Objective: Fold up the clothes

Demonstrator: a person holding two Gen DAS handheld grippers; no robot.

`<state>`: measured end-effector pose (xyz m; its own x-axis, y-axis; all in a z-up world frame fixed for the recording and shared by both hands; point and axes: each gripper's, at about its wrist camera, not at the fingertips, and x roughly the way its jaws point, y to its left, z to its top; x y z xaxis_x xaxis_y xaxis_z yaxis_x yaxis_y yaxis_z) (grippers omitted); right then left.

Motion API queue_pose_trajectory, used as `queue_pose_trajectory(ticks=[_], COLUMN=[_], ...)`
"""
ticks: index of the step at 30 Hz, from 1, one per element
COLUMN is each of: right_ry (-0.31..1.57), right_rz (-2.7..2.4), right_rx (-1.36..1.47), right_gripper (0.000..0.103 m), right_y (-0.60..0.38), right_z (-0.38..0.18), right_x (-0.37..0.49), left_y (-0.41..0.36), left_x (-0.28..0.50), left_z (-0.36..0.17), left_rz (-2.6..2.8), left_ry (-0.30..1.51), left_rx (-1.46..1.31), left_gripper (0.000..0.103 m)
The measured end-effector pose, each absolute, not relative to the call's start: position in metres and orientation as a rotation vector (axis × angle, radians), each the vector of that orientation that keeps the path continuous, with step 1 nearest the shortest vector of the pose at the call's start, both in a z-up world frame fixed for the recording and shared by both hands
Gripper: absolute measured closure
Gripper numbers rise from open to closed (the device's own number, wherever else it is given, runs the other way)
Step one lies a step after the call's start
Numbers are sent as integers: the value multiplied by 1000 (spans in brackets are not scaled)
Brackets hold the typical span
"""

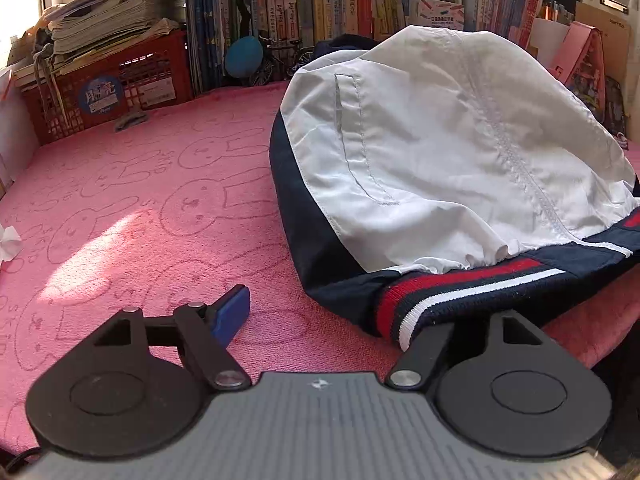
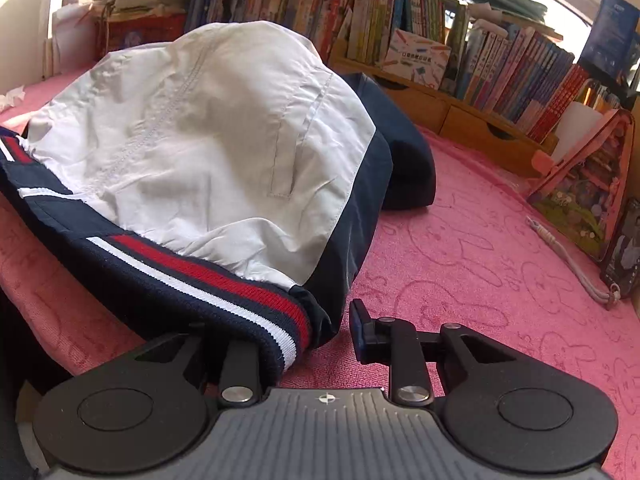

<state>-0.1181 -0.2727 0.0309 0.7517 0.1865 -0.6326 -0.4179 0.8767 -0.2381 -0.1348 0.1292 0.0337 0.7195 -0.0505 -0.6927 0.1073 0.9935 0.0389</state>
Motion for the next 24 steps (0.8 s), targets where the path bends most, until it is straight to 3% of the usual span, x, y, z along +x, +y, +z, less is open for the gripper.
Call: queue_pose_trajectory(ticks=[2, 5, 6, 11, 13, 16, 19, 24], right_ry=[616, 584, 576, 572, 602, 645, 675, 731], right_rz=[337, 330, 327, 340, 376, 471, 524, 593], right_rx=[-406, -411, -405, -426, -385, -248, -157, -41], right_gripper=[69, 69, 69, 66, 54, 39, 36, 30], right_y=[-271, -271, -271, -270, -273, -282, -291, -319], right_z=[29, 26, 26, 26, 32, 46, 57, 81], right_x=[-119, -118, -117, -116, -114, -113, -116, -132], left_y=[129, 130, 131, 152, 153, 115, 64, 23], left_x=[-145, -160, -165, -176, -168, -146, -122, -89], left_z=[42, 55, 59, 92, 103, 103, 88, 41], left_rz=[-201, -326, -337, -425, -428, -345, -264, -279], left_ry=[769, 748, 735, 626, 563, 503, 452, 543], left_rx=[83, 114, 138, -134, -277, -166, 11, 85], left_gripper=[23, 5, 4, 4, 1, 1, 2, 2])
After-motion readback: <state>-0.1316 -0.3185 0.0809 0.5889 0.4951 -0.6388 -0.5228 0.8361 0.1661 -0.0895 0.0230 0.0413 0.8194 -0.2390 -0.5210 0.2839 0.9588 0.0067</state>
